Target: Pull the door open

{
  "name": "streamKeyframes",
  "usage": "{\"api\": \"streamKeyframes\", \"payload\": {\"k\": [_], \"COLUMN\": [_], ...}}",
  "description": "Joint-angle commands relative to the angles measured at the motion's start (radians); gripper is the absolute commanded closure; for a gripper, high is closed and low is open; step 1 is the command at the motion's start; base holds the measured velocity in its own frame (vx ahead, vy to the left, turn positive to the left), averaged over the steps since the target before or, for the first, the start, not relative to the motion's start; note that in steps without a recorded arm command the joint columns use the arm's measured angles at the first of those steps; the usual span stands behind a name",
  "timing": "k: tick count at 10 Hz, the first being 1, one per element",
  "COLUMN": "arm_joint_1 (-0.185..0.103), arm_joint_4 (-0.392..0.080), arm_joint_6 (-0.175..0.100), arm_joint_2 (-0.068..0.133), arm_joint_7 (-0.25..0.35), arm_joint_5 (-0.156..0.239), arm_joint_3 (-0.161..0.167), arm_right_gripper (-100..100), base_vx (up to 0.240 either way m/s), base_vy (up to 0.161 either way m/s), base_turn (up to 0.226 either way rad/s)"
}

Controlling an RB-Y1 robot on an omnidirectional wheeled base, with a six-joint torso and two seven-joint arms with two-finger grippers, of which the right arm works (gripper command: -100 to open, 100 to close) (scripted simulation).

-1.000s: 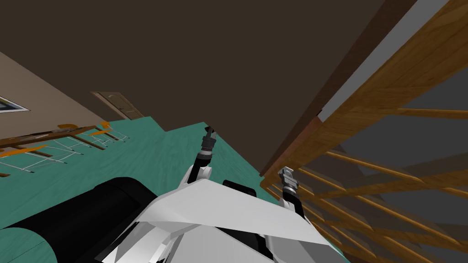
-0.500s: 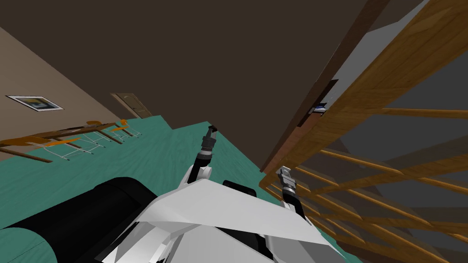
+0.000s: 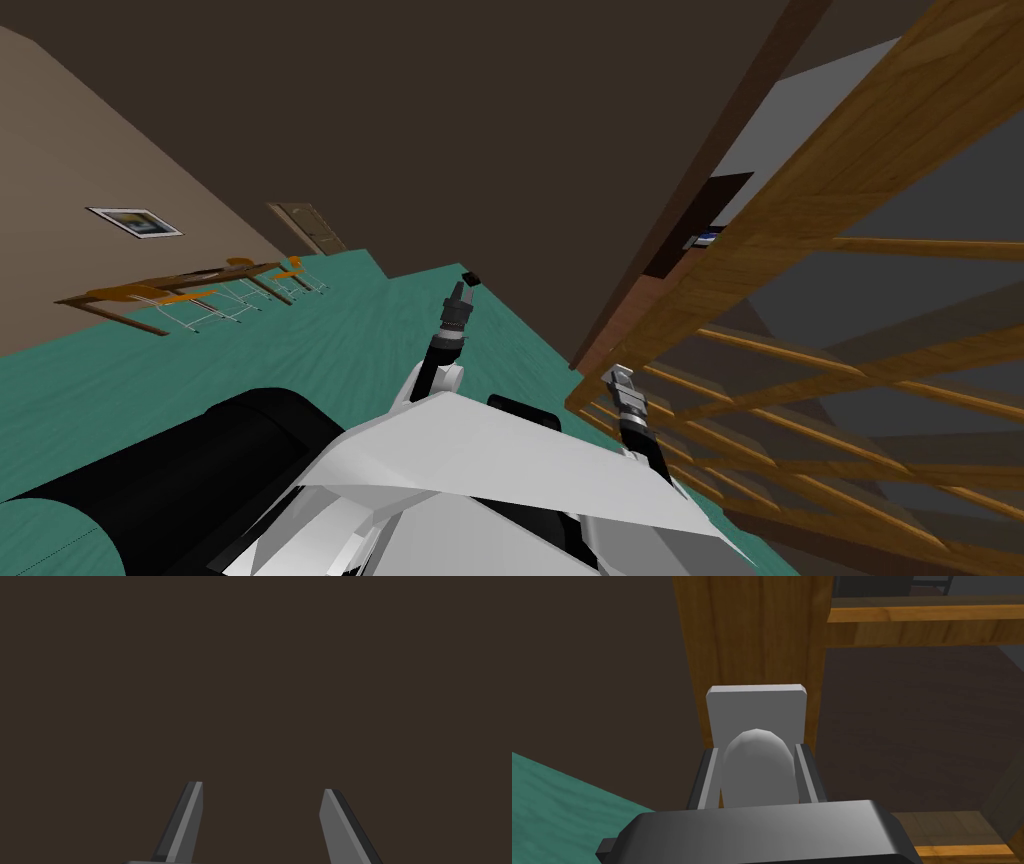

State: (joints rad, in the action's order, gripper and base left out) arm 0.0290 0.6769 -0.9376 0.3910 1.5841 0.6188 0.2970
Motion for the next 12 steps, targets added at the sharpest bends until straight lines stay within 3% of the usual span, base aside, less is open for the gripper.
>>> {"api": "streamKeyframes", "payload": {"k": [1,4,5,12], "arm_joint_1": [0.01,0.026,0.025,0.085], "arm_joint_4": [0.003,0.014,0.016,0.034], "arm_joint_6": [-0.014,-0.033,-0.025,-0.114], "arm_joint_2": [0.016,0.042,0.038,0.109], "arm_joint_7": [0.025,0.06,0.052,0.137], "arm_joint_5": [-0.011,-0.03,-0.026,-0.069], "arm_joint_3": [0.023,0.061,0.055,0.15], "arm_right_gripper": [100,100,100,100], "base_vx": [-0.221,-0.243,-0.1,-0.218], "base_vy": [-0.028,-0.018,0.0,-0.05], "base_turn": [0.084,0.076,0.011,0.103]}}
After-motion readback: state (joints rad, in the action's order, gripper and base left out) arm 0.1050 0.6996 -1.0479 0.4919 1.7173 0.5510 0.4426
